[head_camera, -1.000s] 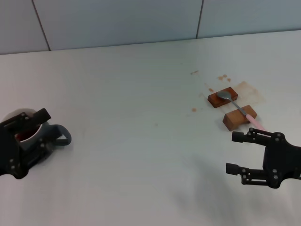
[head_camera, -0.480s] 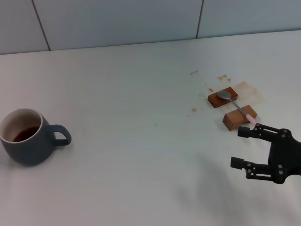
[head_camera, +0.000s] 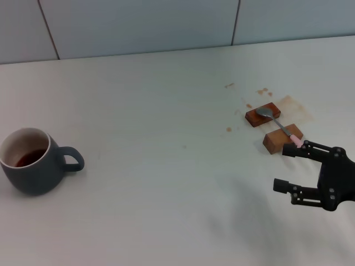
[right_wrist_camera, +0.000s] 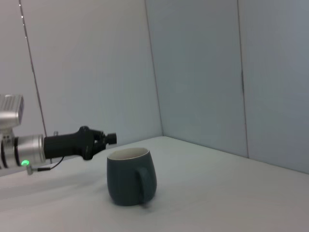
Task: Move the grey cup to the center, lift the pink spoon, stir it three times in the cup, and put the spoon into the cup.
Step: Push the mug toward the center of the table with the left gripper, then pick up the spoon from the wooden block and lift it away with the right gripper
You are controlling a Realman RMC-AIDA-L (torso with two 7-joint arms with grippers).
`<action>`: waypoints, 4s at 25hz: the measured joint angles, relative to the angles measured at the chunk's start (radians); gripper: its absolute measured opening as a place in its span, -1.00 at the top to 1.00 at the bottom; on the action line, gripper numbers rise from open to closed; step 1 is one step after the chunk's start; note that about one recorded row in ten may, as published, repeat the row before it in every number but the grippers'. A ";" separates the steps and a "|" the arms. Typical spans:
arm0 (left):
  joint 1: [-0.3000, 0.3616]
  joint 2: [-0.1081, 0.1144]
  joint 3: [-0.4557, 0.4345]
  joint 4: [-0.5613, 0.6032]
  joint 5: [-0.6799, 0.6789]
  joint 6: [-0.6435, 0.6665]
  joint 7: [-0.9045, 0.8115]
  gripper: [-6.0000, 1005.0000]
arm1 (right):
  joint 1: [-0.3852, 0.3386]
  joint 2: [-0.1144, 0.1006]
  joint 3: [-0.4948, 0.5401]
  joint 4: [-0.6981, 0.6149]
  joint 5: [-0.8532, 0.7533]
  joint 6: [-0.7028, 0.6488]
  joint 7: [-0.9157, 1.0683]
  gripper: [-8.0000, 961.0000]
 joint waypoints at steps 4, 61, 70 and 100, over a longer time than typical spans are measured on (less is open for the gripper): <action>0.003 0.000 0.000 -0.054 0.001 -0.031 0.101 0.99 | 0.001 0.001 0.004 0.003 0.006 0.008 0.004 -0.67; -0.323 0.005 -0.154 -0.359 0.252 -0.321 -0.017 0.99 | -0.003 0.001 0.013 0.005 0.049 -0.035 -0.028 -0.67; -0.260 0.122 0.043 0.045 0.476 0.103 -0.592 0.99 | -0.006 0.000 0.052 0.007 0.051 -0.057 -0.028 -0.67; -0.117 0.147 0.310 0.240 0.480 0.402 -0.775 -0.23 | -0.021 -0.008 0.127 0.010 0.049 -0.091 0.070 -0.67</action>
